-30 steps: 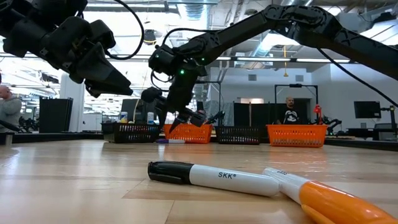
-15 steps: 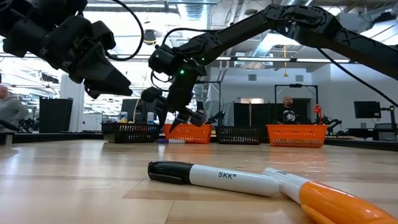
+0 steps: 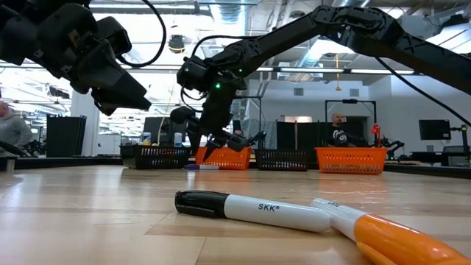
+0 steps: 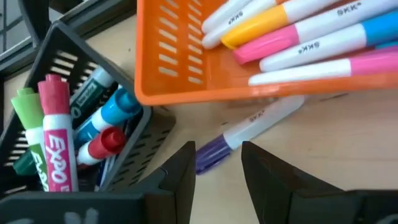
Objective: Pick & Place Markers
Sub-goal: Put the small purple highlighter into the left orange bin
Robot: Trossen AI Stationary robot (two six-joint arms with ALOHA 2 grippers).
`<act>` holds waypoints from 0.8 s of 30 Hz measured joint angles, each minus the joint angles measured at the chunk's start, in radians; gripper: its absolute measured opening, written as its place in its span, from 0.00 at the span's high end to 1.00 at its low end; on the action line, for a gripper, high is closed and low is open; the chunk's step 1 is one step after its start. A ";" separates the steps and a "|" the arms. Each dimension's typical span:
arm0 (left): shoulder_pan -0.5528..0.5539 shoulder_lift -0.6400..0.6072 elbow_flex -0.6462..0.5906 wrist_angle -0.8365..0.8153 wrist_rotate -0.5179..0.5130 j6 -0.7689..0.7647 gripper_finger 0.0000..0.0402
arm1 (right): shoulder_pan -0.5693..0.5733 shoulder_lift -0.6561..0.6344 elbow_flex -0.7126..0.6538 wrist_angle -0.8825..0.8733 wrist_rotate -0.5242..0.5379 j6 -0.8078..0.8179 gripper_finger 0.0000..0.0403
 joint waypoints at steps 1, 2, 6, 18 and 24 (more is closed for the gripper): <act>-0.002 0.000 0.000 0.000 0.000 0.000 0.59 | 0.000 0.000 0.000 -0.003 -0.002 0.001 0.70; -0.004 0.000 0.000 0.000 -0.001 0.000 0.59 | 0.001 0.000 0.000 -0.004 -0.005 0.003 0.70; -0.004 0.000 0.000 -0.017 -0.025 0.006 0.59 | 0.003 0.000 0.000 -0.015 -0.030 0.005 0.70; 0.023 0.000 0.000 -0.032 -0.079 0.011 0.59 | 0.042 -0.011 0.000 -0.029 -0.038 -0.074 0.70; 0.025 0.000 0.000 -0.040 -0.111 0.012 0.59 | 0.041 -0.011 0.000 -0.007 -0.051 -0.153 0.70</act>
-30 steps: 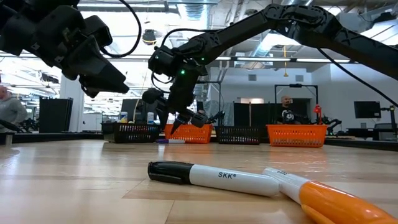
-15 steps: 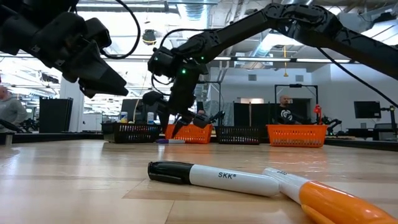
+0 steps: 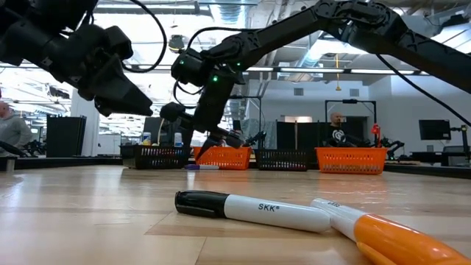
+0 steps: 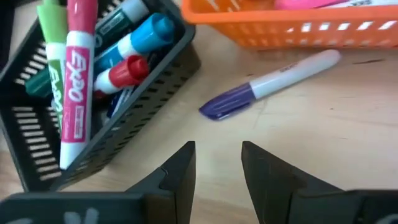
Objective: Pick & Place Markers
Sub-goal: Put the small purple highlighter into the left orange bin
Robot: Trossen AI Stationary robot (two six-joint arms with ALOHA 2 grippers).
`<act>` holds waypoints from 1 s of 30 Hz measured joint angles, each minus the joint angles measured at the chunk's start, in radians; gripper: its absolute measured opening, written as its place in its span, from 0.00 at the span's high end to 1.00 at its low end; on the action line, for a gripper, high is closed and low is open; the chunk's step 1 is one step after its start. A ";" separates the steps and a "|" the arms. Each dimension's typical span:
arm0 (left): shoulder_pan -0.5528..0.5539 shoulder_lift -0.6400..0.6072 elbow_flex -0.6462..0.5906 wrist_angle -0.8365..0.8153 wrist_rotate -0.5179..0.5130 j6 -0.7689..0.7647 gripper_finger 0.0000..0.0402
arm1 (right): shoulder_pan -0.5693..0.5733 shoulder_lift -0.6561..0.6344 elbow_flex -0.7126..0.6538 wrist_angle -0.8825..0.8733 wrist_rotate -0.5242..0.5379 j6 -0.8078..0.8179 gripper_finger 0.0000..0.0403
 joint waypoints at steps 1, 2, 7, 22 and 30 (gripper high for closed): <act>0.000 0.000 0.000 -0.010 -0.013 0.000 0.59 | -0.001 0.000 0.000 0.003 0.000 -0.010 0.70; 0.000 0.000 0.000 -0.024 -0.029 -0.003 0.59 | -0.003 0.000 0.000 0.007 0.000 -0.022 0.70; 0.000 0.000 0.000 -0.104 -0.103 -0.016 0.59 | -0.010 0.001 0.000 0.056 0.001 -0.044 0.70; -0.002 0.000 0.000 -0.127 -0.099 -0.019 0.59 | -0.033 0.001 0.000 0.098 -0.234 -0.172 0.70; -0.057 0.000 0.000 -0.151 -0.097 -0.051 0.59 | -0.045 0.002 0.000 0.110 -0.401 -0.226 0.70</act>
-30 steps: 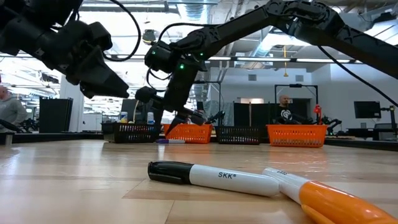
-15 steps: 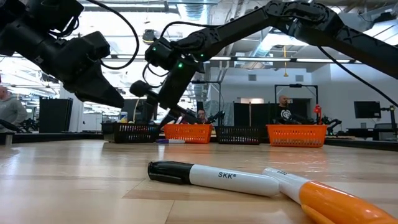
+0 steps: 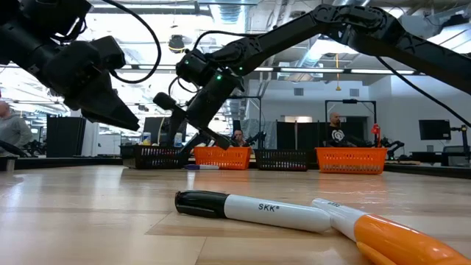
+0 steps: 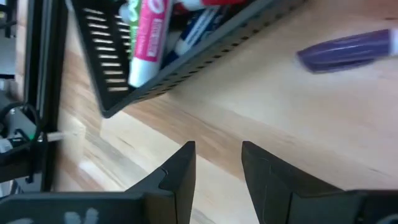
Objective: Pick & Place Markers
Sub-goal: Put the small purple highlighter into the left orange bin
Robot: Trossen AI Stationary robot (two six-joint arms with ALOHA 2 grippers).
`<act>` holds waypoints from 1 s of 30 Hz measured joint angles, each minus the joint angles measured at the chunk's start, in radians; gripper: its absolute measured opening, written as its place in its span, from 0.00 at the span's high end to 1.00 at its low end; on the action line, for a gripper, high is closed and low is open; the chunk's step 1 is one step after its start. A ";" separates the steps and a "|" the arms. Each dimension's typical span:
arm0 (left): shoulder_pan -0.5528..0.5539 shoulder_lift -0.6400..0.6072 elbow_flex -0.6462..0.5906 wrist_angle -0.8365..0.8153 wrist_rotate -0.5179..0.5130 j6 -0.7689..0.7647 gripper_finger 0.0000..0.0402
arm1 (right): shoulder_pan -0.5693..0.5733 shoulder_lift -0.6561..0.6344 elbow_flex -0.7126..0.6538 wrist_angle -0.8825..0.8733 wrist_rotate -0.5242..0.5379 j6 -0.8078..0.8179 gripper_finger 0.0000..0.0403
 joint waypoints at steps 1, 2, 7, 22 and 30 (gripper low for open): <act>-0.005 0.000 0.000 0.000 0.000 -0.008 0.59 | 0.001 0.000 0.000 0.007 0.001 0.000 0.70; -0.009 0.000 0.000 0.000 0.001 -0.011 0.59 | 0.003 0.000 0.000 0.014 0.002 0.001 0.70; -0.012 0.000 0.000 0.002 0.001 -0.017 0.59 | 0.005 0.000 0.000 0.056 -0.039 -0.027 0.70; 0.003 -0.001 0.000 0.023 0.001 -0.013 0.59 | -0.017 -0.078 0.130 -0.556 0.258 -1.016 0.70; 0.101 -0.003 0.000 0.136 0.000 0.018 0.59 | -0.013 -0.091 0.137 -0.482 0.435 -1.357 0.70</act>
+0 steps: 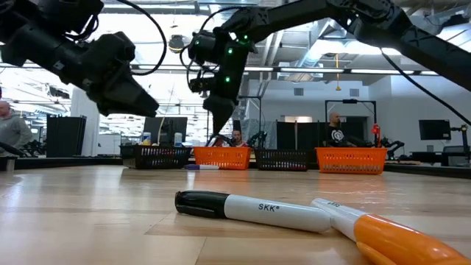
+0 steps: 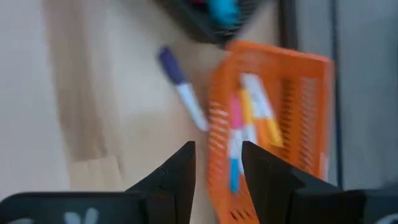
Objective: Pick & Place Markers
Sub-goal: Put the small purple highlighter into the left orange bin
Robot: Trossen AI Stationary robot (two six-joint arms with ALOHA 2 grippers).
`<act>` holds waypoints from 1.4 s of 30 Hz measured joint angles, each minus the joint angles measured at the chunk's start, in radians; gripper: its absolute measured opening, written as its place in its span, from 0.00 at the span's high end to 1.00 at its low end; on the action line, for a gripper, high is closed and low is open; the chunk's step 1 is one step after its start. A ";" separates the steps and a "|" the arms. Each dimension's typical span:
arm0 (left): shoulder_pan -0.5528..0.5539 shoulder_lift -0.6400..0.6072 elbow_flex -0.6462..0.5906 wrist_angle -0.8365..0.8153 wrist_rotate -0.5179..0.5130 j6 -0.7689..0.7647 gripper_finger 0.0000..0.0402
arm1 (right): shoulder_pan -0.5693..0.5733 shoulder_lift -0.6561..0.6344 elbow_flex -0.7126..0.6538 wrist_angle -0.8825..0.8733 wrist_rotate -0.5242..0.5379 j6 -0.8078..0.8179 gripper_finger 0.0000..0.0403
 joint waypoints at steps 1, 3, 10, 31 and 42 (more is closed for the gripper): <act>0.010 0.000 0.000 0.009 0.000 0.011 0.59 | -0.002 0.007 0.000 0.018 -0.028 -0.030 0.70; 0.031 0.000 0.000 0.014 0.000 0.026 0.59 | -0.001 0.027 -0.001 0.022 -0.074 -0.104 0.70; 0.093 0.000 0.000 0.012 0.034 0.055 0.59 | 0.008 0.067 -0.002 0.054 -0.087 -0.289 0.70; 0.139 0.003 0.000 0.028 0.076 0.048 0.59 | 0.052 0.162 0.017 0.180 -0.026 -0.276 0.70; 0.139 0.003 0.000 0.029 0.076 0.048 0.59 | 0.037 0.164 0.018 0.241 0.001 -0.228 0.70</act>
